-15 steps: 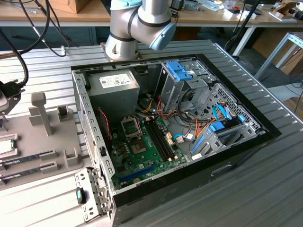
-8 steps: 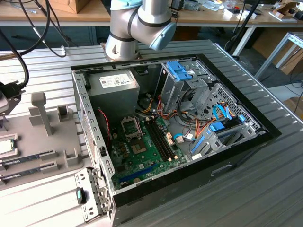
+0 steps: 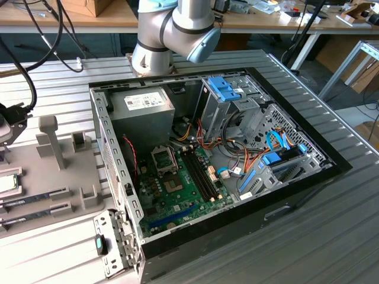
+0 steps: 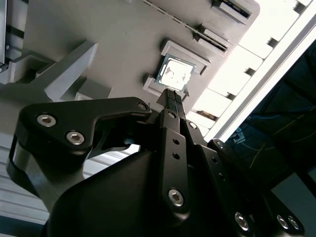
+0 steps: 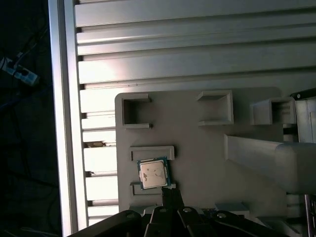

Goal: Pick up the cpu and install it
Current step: 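Reach for the cpu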

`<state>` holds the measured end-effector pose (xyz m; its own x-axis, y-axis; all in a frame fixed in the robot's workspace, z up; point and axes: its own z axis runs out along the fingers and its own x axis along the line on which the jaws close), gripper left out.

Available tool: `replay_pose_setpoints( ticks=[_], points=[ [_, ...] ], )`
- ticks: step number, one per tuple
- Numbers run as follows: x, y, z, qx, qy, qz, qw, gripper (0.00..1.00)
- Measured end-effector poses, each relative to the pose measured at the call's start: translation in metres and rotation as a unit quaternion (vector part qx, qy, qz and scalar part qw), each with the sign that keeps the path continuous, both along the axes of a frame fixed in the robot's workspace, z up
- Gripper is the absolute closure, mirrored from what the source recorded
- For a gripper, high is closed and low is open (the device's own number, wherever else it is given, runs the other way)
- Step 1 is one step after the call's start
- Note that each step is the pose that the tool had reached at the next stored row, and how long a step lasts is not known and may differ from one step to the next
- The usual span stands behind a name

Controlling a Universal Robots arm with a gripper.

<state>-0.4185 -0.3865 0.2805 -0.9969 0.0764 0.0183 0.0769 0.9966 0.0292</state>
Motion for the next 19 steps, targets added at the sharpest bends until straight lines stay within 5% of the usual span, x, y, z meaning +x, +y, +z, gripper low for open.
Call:
replay_pose_setpoints(
  ticks=[19],
  points=[
    [0.0, 0.0, -0.0087, 0.0, 0.0, 0.0, 1.0, 0.89]
  ],
)
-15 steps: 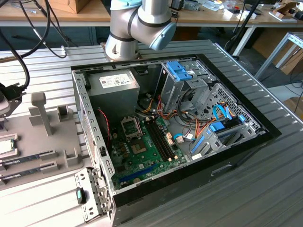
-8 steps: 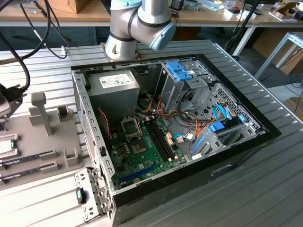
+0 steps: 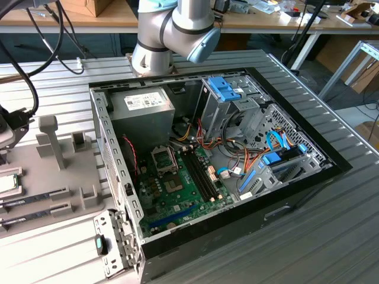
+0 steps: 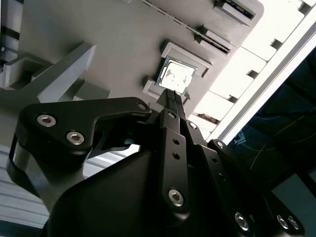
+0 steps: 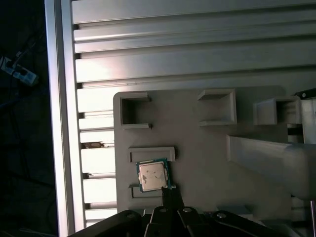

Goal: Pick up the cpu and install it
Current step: 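Reach for the cpu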

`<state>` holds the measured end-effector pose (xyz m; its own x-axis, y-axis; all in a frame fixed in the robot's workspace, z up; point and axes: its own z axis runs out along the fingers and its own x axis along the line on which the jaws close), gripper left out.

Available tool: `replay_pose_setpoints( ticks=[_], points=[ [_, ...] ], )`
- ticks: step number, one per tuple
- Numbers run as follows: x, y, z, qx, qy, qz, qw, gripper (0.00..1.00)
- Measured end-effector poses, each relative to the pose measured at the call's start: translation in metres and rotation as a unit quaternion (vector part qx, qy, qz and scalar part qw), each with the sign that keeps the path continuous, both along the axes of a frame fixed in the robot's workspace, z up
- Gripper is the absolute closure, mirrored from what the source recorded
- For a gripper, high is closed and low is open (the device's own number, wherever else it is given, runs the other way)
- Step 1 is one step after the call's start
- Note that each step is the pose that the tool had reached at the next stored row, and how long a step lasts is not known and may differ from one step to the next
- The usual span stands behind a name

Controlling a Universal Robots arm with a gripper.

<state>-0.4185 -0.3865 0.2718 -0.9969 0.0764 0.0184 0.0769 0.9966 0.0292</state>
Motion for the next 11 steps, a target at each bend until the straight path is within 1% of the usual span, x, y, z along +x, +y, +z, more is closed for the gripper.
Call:
replay_pose_setpoints(
  ticks=[11],
  points=[
    [0.0, 0.0, -0.0048, 0.0, 0.0, 0.0, 1.0, 0.89]
  ],
)
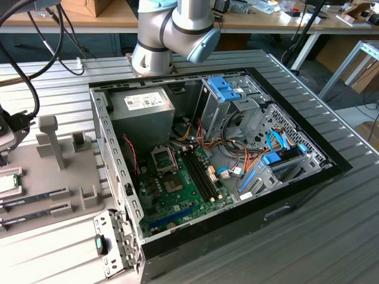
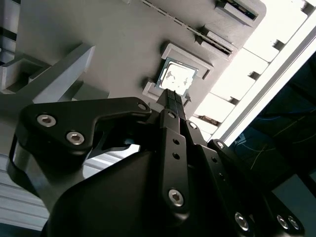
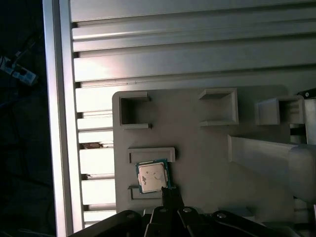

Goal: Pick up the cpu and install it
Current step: 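Reach for the cpu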

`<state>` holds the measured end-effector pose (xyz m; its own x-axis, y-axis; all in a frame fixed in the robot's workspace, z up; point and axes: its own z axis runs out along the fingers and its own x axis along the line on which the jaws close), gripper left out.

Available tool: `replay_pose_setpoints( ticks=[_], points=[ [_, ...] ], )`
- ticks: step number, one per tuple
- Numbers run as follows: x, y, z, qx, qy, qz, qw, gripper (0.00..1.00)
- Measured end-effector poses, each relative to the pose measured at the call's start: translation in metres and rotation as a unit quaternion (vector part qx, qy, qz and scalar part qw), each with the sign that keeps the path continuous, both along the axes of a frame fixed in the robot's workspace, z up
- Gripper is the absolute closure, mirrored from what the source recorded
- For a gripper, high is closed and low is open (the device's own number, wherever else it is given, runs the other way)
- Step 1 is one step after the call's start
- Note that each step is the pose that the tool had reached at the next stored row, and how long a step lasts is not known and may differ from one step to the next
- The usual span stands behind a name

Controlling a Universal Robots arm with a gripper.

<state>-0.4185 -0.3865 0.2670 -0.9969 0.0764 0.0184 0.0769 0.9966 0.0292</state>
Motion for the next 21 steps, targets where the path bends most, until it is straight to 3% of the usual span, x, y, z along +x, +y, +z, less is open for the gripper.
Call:
replay_pose_setpoints(
  ticks=[21],
  points=[
    [0.0, 0.0004, -0.0113, 0.0, 0.0, 0.0, 1.0, 0.89]
  ],
)
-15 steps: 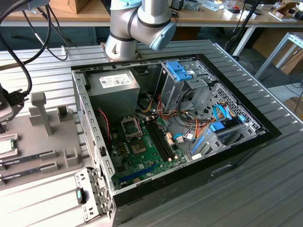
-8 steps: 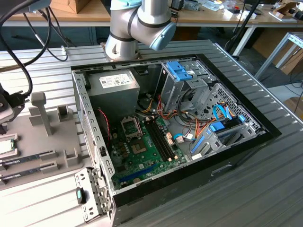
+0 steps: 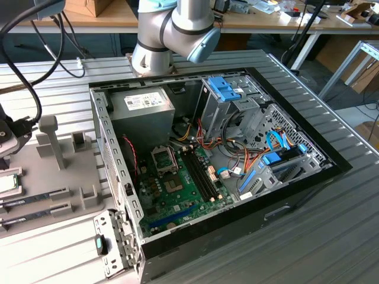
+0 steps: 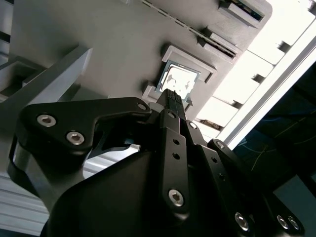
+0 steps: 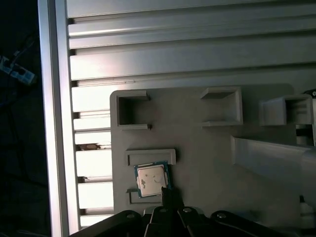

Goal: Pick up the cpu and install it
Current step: 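Reach for the cpu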

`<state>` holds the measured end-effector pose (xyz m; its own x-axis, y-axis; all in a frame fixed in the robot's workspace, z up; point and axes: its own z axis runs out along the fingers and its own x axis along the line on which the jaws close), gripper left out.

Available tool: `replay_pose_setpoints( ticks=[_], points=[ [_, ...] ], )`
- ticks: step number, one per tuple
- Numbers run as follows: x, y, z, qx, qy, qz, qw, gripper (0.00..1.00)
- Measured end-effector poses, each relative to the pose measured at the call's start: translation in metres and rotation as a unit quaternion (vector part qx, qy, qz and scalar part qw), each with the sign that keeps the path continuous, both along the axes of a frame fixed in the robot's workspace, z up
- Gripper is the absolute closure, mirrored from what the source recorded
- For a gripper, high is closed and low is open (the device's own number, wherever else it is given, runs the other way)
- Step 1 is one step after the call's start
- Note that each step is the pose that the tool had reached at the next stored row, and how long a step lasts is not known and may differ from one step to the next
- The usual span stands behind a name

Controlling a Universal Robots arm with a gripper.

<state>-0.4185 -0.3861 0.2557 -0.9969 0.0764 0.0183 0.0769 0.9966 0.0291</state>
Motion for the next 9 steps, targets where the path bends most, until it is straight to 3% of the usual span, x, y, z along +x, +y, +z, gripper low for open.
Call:
replay_pose_setpoints(
  ticks=[9],
  points=[
    [0.0, 0.0, -0.0041, 0.0, 0.0, 0.0, 1.0, 0.89]
  ],
)
